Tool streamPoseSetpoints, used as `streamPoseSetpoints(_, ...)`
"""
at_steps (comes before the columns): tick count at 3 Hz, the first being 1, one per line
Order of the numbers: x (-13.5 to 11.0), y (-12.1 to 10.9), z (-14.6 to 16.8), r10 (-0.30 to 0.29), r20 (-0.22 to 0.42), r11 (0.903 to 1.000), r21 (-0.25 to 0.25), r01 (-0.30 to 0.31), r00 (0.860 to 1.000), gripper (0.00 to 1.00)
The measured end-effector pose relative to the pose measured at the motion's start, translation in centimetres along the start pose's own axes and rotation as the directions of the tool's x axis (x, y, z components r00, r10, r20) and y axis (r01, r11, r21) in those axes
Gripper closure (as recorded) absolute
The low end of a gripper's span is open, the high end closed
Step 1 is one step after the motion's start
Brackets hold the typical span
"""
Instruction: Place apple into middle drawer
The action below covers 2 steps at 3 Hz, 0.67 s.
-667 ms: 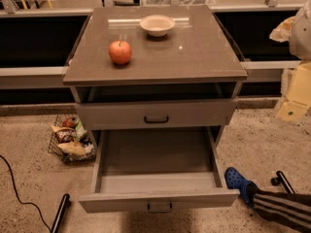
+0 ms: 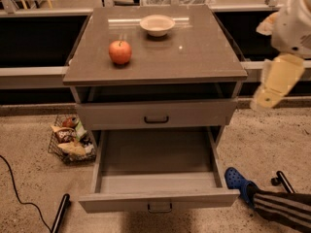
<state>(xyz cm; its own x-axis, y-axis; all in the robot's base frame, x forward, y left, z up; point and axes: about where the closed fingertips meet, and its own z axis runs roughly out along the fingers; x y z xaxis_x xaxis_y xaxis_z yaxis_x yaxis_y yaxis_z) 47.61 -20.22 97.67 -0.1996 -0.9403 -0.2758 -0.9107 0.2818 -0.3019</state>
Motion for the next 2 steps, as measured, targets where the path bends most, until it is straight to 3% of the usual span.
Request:
streamPoseSetpoints(1, -4.6, -5.4, 3.8, 0.0, 0.132, 0.998, 0.062, -0.008, 0.991, 0.0)
streamPoseSetpoints(2, -10.1, -10.1, 7.6, -0.013, 0.316, 0.9962, 0.085, -0.015, 0.949, 0.0)
